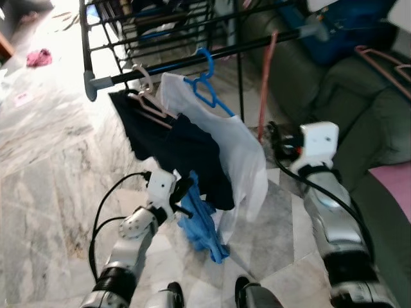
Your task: Hang hanger
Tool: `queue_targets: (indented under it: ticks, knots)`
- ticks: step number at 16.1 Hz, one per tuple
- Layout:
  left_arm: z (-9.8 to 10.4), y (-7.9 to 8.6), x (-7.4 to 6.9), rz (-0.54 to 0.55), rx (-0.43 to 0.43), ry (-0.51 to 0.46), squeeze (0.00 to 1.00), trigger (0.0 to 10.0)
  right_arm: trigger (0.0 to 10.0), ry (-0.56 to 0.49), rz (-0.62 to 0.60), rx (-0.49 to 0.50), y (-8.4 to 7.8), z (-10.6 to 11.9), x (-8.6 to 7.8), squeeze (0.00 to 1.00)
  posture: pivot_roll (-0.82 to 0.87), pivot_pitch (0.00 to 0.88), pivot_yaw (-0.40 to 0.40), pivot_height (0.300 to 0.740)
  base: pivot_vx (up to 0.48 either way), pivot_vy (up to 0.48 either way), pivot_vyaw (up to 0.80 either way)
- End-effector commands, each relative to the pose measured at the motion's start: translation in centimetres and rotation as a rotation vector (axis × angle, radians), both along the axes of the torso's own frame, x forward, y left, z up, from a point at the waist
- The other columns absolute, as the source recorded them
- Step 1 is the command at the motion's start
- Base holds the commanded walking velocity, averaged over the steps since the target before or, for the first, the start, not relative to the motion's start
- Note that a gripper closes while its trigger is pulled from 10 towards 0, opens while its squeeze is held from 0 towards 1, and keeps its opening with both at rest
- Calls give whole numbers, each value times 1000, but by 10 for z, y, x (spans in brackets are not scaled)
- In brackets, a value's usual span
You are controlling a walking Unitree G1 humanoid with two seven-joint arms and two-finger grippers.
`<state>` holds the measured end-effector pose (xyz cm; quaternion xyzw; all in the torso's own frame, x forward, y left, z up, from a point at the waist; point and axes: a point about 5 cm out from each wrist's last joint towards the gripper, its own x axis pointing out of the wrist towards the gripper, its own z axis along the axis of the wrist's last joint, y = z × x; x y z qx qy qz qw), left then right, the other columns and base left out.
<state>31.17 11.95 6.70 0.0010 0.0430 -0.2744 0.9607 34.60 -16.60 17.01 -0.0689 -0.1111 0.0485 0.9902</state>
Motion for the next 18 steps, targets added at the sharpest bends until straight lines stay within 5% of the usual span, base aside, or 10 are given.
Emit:
queue_targets:
  ticks: [1, 8, 11, 16, 18]
  knots:
    - [1, 7, -3, -3, 16, -4, 0, 10000, 10000, 43, 13, 11, 1, -7, 3, 0, 36, 317, 105, 740, 0, 0, 0]
    - [5, 15, -7, 8, 32, 1, 0, 10000, 10000, 80, 74, -7, 12, -6, 22, 0, 62, 322, 113, 740, 0, 0, 0]
    - [6, 17, -8, -3, 47, 4, 0, 10000, 10000, 68, 20, -26, 17, 27, 50, 0, 86, 316, 124, 740, 0, 0, 0]
    - [39, 25, 5, 131, 37, -136, 0, 10000, 10000, -52, -31, 29, 11, 25, 33, 0, 79, 268, 96, 740, 0, 0, 0]
    - [44, 26, 6, 185, 38, -170, 0, 10000, 10000, -55, -96, 63, 1, 1, 5, 0, 45, 248, 85, 740, 0, 0, 0]
